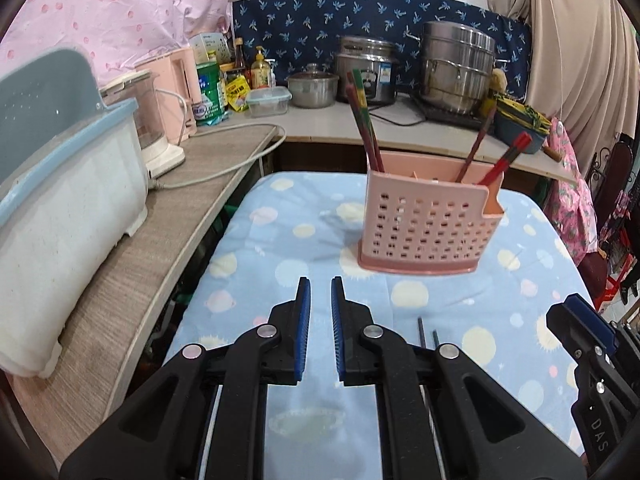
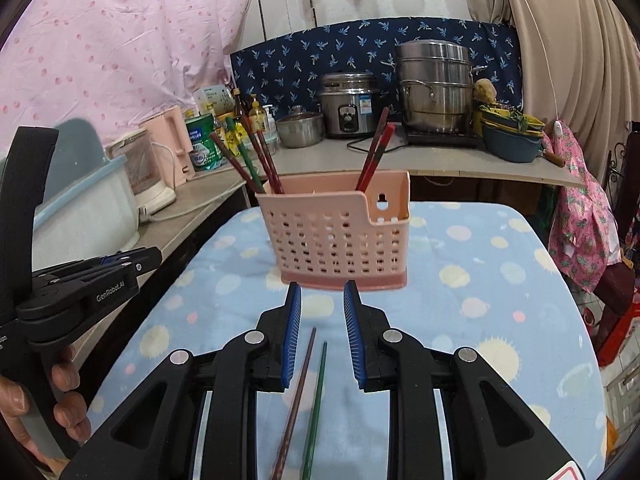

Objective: Organize utensils
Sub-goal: 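Withdraw both open tools from the holder back over the remaining chopsticks, then lower the right tool onto the green chopstick and close it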

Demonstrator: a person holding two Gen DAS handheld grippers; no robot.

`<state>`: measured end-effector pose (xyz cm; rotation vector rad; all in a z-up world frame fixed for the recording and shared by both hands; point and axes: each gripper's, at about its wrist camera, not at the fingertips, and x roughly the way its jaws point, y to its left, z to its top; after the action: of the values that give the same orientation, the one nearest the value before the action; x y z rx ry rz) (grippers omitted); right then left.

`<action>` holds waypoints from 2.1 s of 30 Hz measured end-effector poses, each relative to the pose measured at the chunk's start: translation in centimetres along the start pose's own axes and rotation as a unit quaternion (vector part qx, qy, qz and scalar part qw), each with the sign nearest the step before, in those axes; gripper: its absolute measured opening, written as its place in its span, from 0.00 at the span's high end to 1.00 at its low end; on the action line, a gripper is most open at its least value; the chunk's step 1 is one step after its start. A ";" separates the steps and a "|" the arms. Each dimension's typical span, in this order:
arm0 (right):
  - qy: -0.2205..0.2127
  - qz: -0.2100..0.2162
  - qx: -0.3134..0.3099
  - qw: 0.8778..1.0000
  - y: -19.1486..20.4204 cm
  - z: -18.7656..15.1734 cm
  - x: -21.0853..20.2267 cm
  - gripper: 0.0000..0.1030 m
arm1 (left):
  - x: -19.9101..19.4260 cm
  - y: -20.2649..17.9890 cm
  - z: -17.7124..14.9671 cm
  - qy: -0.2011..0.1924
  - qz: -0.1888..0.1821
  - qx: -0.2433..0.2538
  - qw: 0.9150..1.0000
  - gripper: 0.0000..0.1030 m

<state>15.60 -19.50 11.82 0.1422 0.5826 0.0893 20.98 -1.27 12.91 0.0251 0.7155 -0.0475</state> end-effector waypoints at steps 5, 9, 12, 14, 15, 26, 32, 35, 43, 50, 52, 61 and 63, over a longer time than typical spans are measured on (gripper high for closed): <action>0.014 -0.001 0.006 1.000 -0.1 -2.2 -0.7 0.78 | 0.1 0.0 -2.4 0.020 -0.002 0.002 1.000 0.90; 0.027 -0.005 0.011 1.000 -0.3 -4.2 -1.2 0.78 | 0.3 -0.1 -4.2 0.036 -0.003 0.003 0.999 0.90; 0.039 -0.006 0.017 0.999 -0.5 -5.5 -1.3 0.78 | 0.4 -0.1 -5.5 0.047 -0.004 0.002 0.999 0.90; 0.048 -0.008 0.023 0.999 -0.7 -6.6 -1.4 0.78 | 0.4 -0.1 -6.4 0.054 -0.004 0.003 0.999 0.90; 0.051 -0.009 0.027 0.998 -0.9 -7.1 -1.5 0.78 | 0.5 -0.1 -6.8 0.057 -0.004 0.003 0.998 0.90; 0.109 -0.005 0.049 0.993 -1.3 -13.5 -1.7 0.78 | 0.8 -0.4 -11.7 0.090 -0.006 0.013 0.996 0.90; 0.125 0.002 0.043 0.991 -0.4 -15.4 -1.6 0.78 | 0.9 -0.6 -13.4 0.105 -0.012 0.015 0.994 0.90; 0.135 0.008 0.042 0.990 0.1 -16.3 -1.3 0.78 | 0.8 -0.8 -13.9 0.110 -0.014 0.017 0.994 0.90; 0.138 0.004 0.021 0.990 1.4 -17.2 -1.0 0.79 | 0.8 -1.1 -14.7 0.119 -0.014 0.020 0.993 0.83; 0.134 -0.013 0.017 0.991 0.7 -17.4 -1.2 0.93 | 0.5 -1.4 -15.0 0.120 -0.016 0.024 0.992 0.79; 0.131 -0.018 0.020 0.991 0.2 -17.4 -1.4 0.93 | 0.4 -1.6 -15.2 0.121 -0.017 0.025 0.992 0.76; 0.125 -0.038 0.048 0.990 -2.6 -17.8 -2.8 0.93 | 0.2 -3.9 -15.6 0.127 -0.040 0.041 0.990 0.65; 0.125 -0.039 0.056 0.990 -3.4 -17.9 -3.1 0.93 | 0.3 -4.8 -15.8 0.131 -0.049 0.044 0.989 0.55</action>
<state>3.22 -21.26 -1.79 0.2188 0.8426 -0.0029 10.60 -5.42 0.81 0.0807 0.9772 -0.1723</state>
